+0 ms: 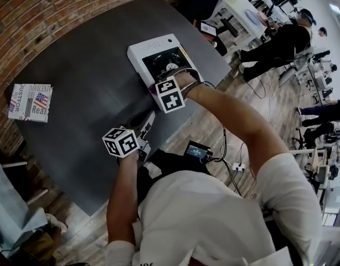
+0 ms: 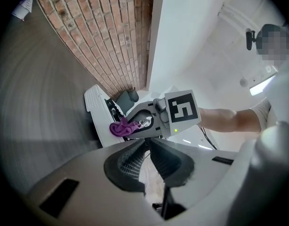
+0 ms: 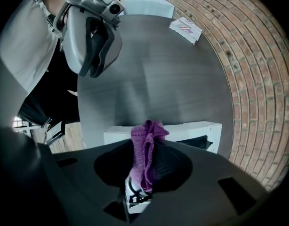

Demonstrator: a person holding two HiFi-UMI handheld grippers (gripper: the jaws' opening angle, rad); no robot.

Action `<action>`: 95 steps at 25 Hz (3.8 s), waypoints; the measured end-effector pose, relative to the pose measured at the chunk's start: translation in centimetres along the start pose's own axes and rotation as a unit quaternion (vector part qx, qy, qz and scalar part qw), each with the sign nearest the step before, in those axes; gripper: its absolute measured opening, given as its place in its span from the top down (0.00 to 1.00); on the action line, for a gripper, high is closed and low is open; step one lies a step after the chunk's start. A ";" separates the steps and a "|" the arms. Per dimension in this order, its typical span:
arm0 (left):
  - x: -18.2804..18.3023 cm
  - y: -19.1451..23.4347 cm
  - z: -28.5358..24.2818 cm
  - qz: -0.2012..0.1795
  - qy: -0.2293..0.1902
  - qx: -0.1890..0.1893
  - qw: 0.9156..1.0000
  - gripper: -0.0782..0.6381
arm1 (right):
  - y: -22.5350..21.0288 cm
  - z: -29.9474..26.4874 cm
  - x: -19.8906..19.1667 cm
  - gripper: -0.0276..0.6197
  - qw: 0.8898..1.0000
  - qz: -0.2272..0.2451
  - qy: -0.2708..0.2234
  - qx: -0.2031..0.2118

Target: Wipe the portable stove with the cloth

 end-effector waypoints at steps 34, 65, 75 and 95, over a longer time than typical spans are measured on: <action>1.4 -5.3 2.7 -0.057 0.029 -0.010 0.998 0.83 | 7.1 9.3 2.7 0.81 0.952 -0.206 -0.222 -0.028; -11.1 -25.0 -2.2 -0.155 -0.114 0.099 0.976 0.83 | 24.8 19.5 -13.4 0.81 0.778 -0.368 -0.483 -0.163; -13.2 -29.7 0.2 -0.188 -0.128 0.110 0.967 0.83 | 29.2 21.5 -14.6 0.81 0.750 -0.376 -0.516 -0.172; -12.6 -30.9 5.6 -0.190 -0.081 0.083 0.975 0.83 | 29.4 24.9 -12.3 0.81 0.655 -0.473 -0.557 -0.192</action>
Point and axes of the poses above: the fingertips, and each gripper's own axes: z backward along the fingers, y to its left, x out of its top, the point moved 3 cm from there along z, backward along the fingers, and after that the axes turned 2 degrees about z, right-handed, at the moved point
